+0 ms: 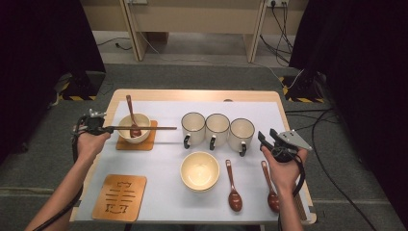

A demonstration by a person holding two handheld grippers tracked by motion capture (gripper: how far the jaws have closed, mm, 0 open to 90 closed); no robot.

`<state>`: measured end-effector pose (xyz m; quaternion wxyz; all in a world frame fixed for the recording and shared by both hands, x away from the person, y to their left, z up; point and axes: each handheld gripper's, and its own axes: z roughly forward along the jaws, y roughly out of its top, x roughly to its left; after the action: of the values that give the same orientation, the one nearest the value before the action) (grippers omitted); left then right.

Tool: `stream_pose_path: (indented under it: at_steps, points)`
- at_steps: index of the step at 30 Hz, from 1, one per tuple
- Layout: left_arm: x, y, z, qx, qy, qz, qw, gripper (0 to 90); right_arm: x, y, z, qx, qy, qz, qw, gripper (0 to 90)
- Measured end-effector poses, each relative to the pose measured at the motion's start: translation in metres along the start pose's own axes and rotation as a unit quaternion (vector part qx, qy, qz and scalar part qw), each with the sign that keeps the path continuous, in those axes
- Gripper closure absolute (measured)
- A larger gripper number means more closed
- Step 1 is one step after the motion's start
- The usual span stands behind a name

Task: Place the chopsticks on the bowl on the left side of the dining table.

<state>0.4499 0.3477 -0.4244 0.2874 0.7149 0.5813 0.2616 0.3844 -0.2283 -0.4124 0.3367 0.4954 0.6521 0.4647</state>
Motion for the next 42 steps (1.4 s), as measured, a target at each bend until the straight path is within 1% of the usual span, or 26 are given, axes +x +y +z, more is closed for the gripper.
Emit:
stream_pose_path:
  at_steps: [10,16,19,21,26,27,29,31,33,34,35,37,39,42]
  points:
    - [0.0,0.001,0.001,0.002,0.001,-0.002,1.0,88.8,-0.001,0.0,0.0,-0.002,-0.001,-0.001,1.0,52.2]
    - [-0.001,0.0,-0.005,-0.014,-0.003,-0.005,0.9999,86.9,-0.001,0.0,0.0,0.0,-0.001,-0.002,1.0,52.1]
    - [-0.003,-0.001,-0.01,-0.025,-0.008,-0.009,0.9996,82.7,-0.001,0.0,0.0,-0.001,-0.001,-0.001,1.0,52.0]
    - [-0.005,-0.002,-0.013,-0.037,-0.012,-0.017,0.9991,79.7,-0.001,-0.001,0.0,0.002,-0.002,0.0,1.0,52.0]
    - [-0.013,-0.004,-0.017,-0.058,-0.03,-0.029,0.9974,69.1,-0.003,-0.001,-0.001,0.003,-0.003,-0.001,1.0,51.8]
    - [-0.016,-0.004,-0.017,-0.066,-0.032,-0.033,0.9968,66.7,-0.004,-0.001,-0.001,0.003,-0.004,-0.002,1.0,51.7]
    - [-0.019,-0.003,-0.018,-0.073,-0.035,-0.038,0.996,60.6,-0.005,-0.002,-0.001,0.004,-0.005,-0.002,1.0,51.7]
    - [-0.024,-0.001,-0.019,-0.083,-0.037,-0.036,0.9952,55.3,-0.006,-0.002,-0.002,0.002,-0.005,0.0,1.0,51.6]
    - [-0.029,0.0,-0.02,-0.091,-0.034,-0.028,0.9949,50.8,-0.008,-0.002,-0.003,0.001,-0.008,0.003,1.0,51.6]
    - [-0.032,0.001,-0.021,-0.095,-0.034,-0.024,0.9946,48.9,-0.01,-0.002,-0.004,0.003,-0.009,0.002,1.0,51.6]
    - [-0.033,0.002,-0.021,-0.099,-0.036,-0.023,0.9941,47.6,-0.011,-0.002,-0.005,-0.001,-0.011,0.002,0.9999,51.6]
    - [-0.036,0.004,-0.021,-0.103,-0.041,-0.025,0.9936,44.9,-0.012,-0.001,-0.007,0.002,-0.013,0.007,0.9999,51.6]
    - [-0.039,0.005,-0.02,-0.105,-0.052,-0.035,0.9925,42.3,-0.013,-0.001,-0.009,-0.002,-0.016,0.007,0.9999,51.6]
    - [-0.042,0.007,-0.021,-0.111,-0.059,-0.036,0.9914,39.8,-0.013,-0.001,-0.011,-0.005,-0.017,0.009,0.9998,51.6]
